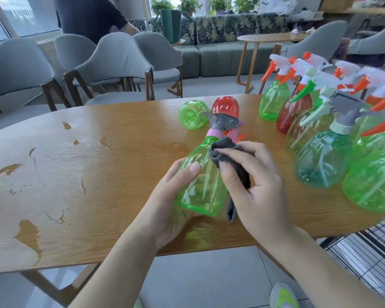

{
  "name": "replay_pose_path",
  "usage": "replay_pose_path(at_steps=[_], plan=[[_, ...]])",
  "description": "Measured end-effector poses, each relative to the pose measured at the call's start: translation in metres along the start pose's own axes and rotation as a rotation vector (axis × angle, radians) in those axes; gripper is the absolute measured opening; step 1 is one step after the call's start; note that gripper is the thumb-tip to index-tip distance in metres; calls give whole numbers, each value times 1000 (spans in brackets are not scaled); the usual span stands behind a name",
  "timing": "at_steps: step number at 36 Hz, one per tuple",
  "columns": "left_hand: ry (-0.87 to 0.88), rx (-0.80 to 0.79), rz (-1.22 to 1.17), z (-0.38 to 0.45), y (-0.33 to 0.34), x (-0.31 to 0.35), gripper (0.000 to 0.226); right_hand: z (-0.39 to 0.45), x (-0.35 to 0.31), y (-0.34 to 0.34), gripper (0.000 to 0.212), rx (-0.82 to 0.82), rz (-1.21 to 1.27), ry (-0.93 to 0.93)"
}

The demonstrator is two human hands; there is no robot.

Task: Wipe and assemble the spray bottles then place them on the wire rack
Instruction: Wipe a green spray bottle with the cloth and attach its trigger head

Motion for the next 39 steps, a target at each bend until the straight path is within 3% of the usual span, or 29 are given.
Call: replay_pose_path(at_steps=[4, 9, 13, 17, 21, 29, 36, 39], plan=[[-21, -1, 12, -1, 2, 0, 63, -1, 0, -1, 22, 25, 5, 38], [-49, -2, -103, -1, 6, 0, 51, -17, -10, 10, 19, 0, -65, -205], [-143, -28, -188, -4, 8, 3, 58, -25, -11, 17, 18, -60, -151, -404], [-131, 3, -170, -4, 7, 4, 76, -23, -6, 17, 18, -73, -213, -492], [-43, 37, -140, 1, 6, 4, 72, -10, -2, 9, 20, -24, -199, -414], [-55, -8, -90, -4, 7, 0, 58, 12, 16, -2, 26, 31, -74, 79], [7, 12, -50, -2, 4, 2, 72, 2, 8, 4, 26, -50, -31, -37], [8, 10, -6, -2, 1, 5, 65, 4, 9, 2, 26, -55, -43, -50]])
Point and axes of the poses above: each hand's wrist, its own z-axis towards the middle knuckle, its own y-axis out of the palm, x = y × z, the point moved 2 cm from there along z, towards the middle knuckle, and after that the axes turned 5 degrees about y, right-handed, at the moved point
